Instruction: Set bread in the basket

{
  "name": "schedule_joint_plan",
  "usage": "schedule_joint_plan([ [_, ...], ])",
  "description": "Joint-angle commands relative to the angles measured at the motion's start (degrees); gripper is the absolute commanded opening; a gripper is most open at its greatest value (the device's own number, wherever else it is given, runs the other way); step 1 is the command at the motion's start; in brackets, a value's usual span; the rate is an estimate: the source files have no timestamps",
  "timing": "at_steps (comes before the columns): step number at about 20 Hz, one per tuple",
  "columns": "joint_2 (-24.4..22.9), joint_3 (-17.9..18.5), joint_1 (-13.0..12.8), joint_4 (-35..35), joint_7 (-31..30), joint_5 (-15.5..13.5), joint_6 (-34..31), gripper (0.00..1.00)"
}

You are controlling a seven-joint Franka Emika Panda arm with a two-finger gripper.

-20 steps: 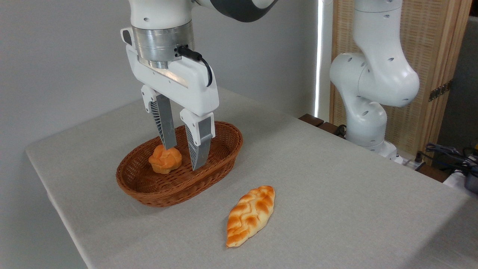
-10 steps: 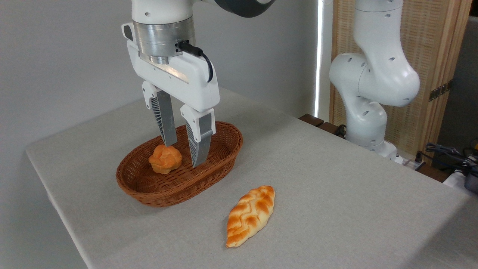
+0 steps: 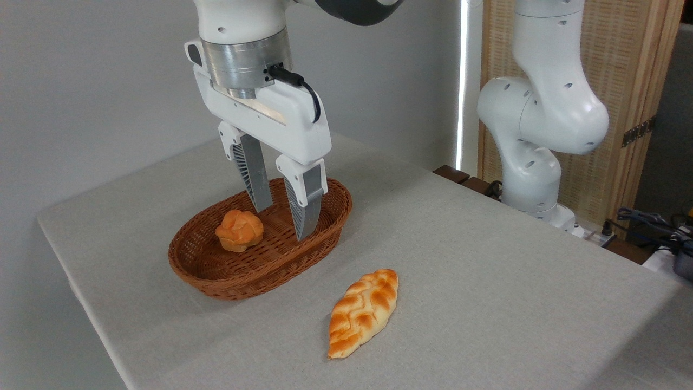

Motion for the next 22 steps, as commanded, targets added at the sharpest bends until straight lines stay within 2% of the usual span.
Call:
schedule_joint_plan([
  [1, 0.0, 0.2, 0.3, -0.2, 0.9, -0.2, -1.5, 1.00],
  [6, -0.1, 2.5, 0.4, -3.6, 0.9, -0.1, -1.2, 1.00],
  [11, -1.2, 4.6, 0.4, -12.0, 1.1, 0.2, 6.5, 1.00],
  [16, -1.2, 4.7, 0.4, -16.4, 1.6, 0.2, 8.9, 1.00],
  [19, -1.2, 5.9, 0.4, -19.4, 6.0, 2.7, 11.2, 1.00],
  [22, -0.9, 5.9, 0.4, -21.6, 6.0, 2.7, 14.3, 1.00],
])
